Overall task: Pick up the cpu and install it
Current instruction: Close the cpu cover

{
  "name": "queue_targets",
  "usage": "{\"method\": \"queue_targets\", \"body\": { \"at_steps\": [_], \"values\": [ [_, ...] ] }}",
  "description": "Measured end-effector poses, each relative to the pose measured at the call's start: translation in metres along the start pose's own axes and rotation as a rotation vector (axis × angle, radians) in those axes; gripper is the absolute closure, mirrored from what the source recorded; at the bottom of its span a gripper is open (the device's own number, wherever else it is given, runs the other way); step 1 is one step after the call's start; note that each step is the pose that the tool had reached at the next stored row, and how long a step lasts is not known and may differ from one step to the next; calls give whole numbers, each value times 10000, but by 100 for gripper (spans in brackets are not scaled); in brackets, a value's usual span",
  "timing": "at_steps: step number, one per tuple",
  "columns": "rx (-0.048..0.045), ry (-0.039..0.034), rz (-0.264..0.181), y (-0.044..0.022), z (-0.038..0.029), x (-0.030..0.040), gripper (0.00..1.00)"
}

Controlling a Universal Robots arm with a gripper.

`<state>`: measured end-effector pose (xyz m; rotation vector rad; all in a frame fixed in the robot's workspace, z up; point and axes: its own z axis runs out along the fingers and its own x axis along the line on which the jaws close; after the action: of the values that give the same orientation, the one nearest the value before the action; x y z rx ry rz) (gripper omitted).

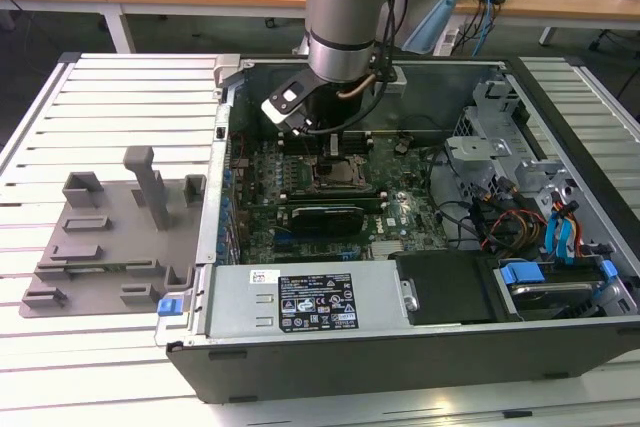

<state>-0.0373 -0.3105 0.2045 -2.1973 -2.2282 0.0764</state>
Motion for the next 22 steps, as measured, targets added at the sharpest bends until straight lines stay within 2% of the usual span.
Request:
{"method": "queue_targets", "body": {
  "at_steps": [4,11,20,22],
  "values": [
    [-15,14,-2,28,-9,2,89],
    [2,3,-1,142,-104,-4,89],
    [2,4,-1,150,-312,-10,89],
    [2,4,-1,149,-336,-11,89]
  ]
}}
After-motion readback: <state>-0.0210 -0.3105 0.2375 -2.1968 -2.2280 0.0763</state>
